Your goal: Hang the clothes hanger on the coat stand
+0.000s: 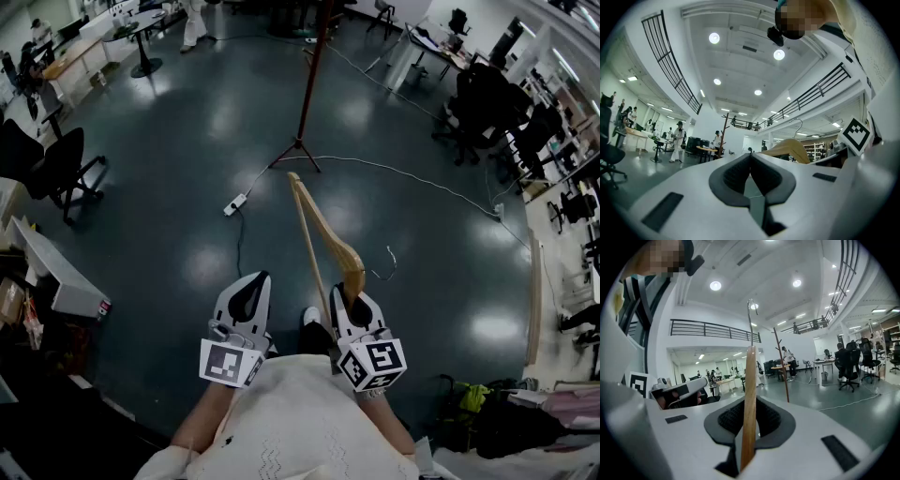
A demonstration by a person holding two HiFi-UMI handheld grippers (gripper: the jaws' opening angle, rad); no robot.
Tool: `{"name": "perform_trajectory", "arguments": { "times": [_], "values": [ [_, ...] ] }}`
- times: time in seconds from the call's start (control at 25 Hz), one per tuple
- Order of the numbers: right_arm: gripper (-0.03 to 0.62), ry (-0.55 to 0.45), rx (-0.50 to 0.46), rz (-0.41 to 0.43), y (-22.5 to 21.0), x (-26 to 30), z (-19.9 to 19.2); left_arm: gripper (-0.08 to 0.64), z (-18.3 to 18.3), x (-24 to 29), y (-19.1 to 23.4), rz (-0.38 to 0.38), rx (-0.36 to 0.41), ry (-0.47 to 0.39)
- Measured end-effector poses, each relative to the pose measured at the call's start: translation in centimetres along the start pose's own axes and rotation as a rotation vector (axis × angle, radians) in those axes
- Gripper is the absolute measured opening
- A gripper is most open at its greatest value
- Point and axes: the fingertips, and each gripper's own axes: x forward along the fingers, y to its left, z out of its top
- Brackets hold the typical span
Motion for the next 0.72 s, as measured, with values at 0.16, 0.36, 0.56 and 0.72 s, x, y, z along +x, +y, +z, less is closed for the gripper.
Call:
{"name": "perform_trajectory", "arguments": {
  "times": [0.16,0.36,0.56,0.72],
  "values": [
    [0.057,-0.015,0.0,0.022,1.4,0.7,0.1,0.012,-0.1,-1.2,0.9,0.008,0.007,0.006],
    [0.057,-0.013,-0.007,0.031,0.4,2.6,-0.3,0.012,-1.4,0.1,2.4,0.017,0.021,0.03],
    [0.057,-0.017,0.049,0.028,-1.9,4.5,0.2,0.012,-0.3,3.4,2.3,0.031,-0.001,-0.012],
    [0.057,-0.007,0.054,0.05,-3.2,6.8,0.4,0.012,-1.9,5.7,3.0,0.017,0.033,0.046]
  ]
}}
